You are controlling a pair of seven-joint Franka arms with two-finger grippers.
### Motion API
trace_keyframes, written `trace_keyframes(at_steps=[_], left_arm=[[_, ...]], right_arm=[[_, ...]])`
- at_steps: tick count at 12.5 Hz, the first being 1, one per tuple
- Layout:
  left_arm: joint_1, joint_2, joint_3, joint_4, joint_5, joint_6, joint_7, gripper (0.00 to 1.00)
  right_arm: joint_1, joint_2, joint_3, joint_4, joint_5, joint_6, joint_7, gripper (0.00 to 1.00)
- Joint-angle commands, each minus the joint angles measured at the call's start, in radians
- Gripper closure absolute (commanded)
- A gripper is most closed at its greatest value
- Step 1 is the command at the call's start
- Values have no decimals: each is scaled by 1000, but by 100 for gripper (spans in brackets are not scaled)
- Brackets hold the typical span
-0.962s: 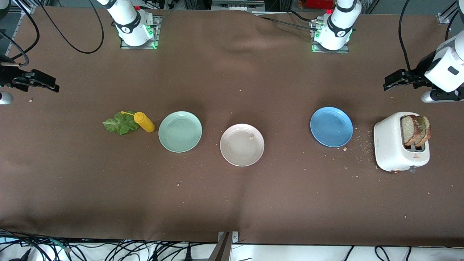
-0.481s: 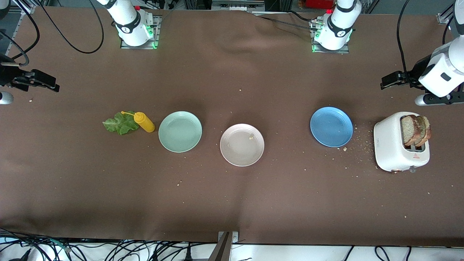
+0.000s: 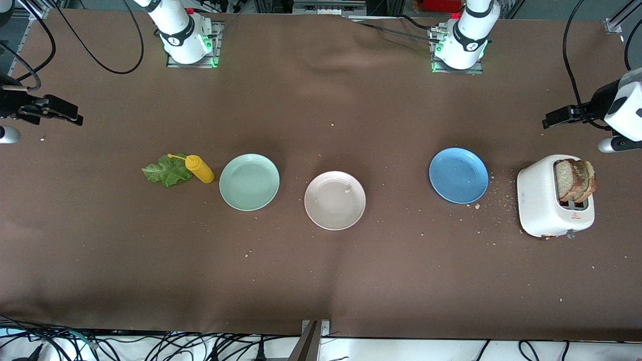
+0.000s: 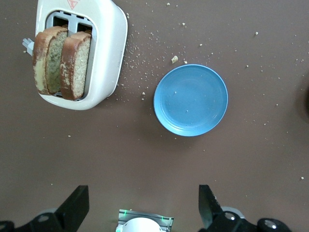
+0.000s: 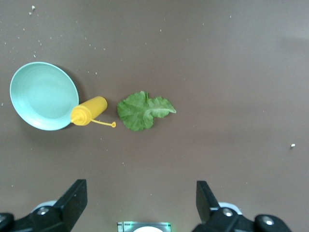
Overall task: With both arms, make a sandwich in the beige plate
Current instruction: 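Reach the left gripper to the toaster while the right gripper reaches the mustard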
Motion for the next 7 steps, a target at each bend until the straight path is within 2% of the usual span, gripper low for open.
trace_keyframes(at_steps=[1,2,5,7], left_arm=[[14,116,9,131,-9,-25,-5,0],[27,135,12,167,-10,-34,3,0],[29,204,12,188,2,-34,9,0],[52,248,15,216,-6,-30,14,0]], right_arm=[[7,0,4,25,16,-43,-8,0],[7,1,1,25,16,-43,-8,0],[7,3,1,25,21,-107,4,0],[7,8,0,25,42,-104,4,0]])
